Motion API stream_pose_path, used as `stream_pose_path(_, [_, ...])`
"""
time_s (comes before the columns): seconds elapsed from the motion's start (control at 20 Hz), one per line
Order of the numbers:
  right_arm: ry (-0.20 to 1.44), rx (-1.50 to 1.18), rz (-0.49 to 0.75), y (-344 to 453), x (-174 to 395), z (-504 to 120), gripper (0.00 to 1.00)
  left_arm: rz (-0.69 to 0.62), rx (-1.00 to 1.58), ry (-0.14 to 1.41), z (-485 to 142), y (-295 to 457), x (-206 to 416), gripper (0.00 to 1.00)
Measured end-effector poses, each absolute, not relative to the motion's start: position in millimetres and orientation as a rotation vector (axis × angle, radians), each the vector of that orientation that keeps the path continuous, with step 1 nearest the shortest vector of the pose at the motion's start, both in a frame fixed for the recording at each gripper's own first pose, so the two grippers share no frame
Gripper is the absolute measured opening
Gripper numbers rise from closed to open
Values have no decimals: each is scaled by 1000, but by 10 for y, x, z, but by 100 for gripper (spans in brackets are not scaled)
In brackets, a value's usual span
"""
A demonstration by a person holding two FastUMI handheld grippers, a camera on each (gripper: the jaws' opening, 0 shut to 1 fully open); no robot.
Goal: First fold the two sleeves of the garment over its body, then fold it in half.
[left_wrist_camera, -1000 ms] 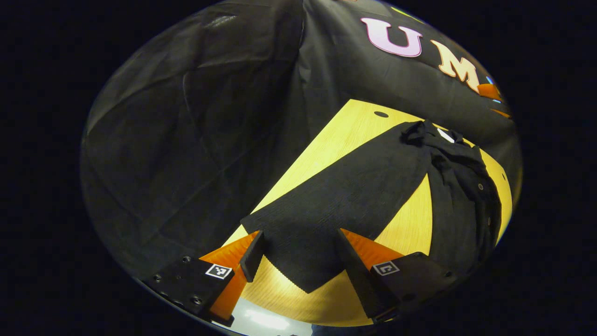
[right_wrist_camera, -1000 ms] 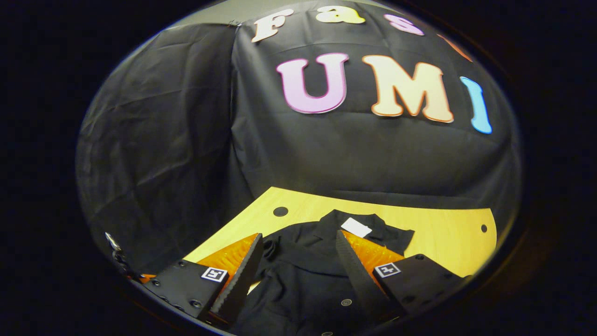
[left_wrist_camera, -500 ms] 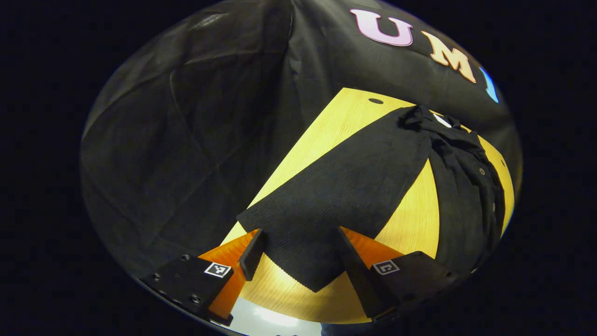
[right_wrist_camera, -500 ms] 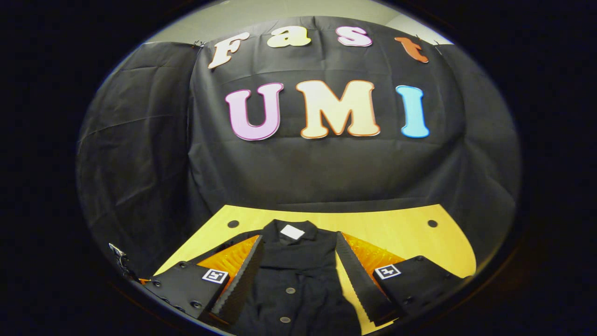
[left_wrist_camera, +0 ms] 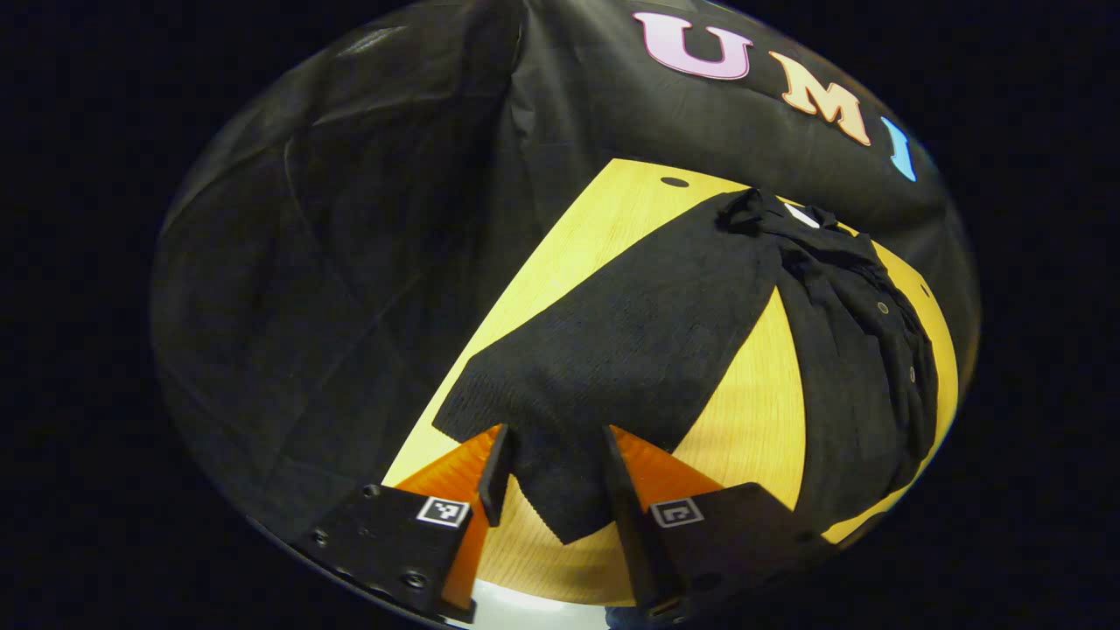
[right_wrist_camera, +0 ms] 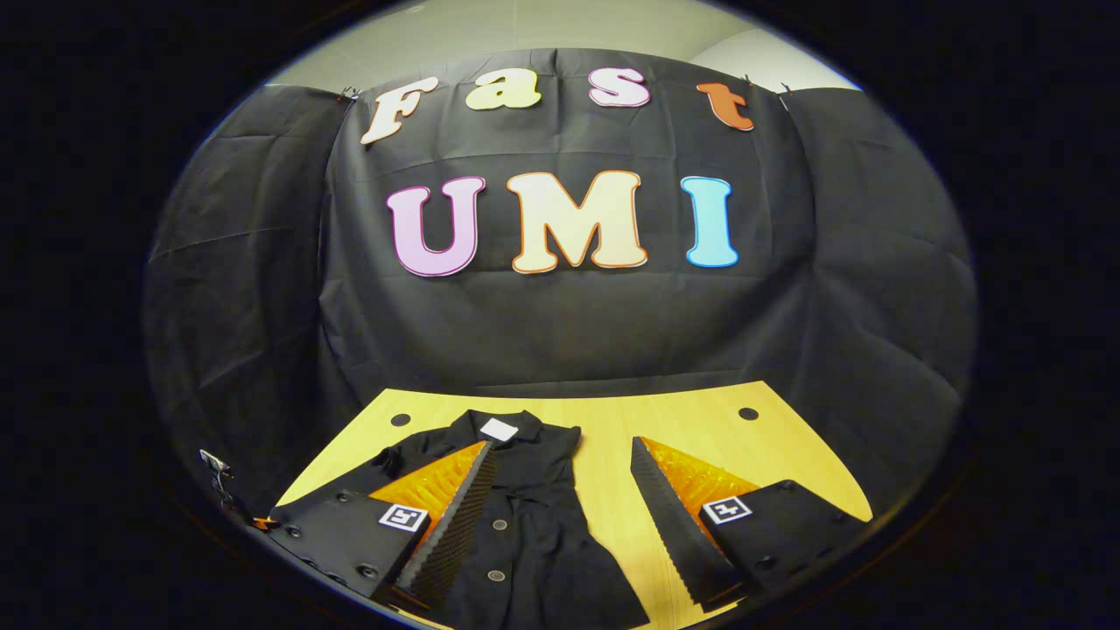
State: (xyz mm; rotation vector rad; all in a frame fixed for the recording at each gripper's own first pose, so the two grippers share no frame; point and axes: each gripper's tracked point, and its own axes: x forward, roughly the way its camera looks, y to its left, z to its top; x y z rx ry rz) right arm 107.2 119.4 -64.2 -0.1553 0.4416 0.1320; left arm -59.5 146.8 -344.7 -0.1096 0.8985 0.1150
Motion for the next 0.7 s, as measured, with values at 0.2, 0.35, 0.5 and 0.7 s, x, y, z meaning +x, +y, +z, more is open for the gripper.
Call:
stream_pose_path(0.2, [426,-151,85,1001,965,-577,98,102,-108,898,-3470,1371,-577,19])
stream_pose_path(0.35, [417,-143,48,829,890,-533,98,88,-80,909,-3470,1423,-652,8])
stream_pose_path(0.5, [415,-140,18,683,845,-520,98,93,-66,925,-3492,1407,-630,1])
stream_pose_path(0.7, [422,-186,-4,597,754,-541,97,107,-68,933,-3492,1403,-612,0])
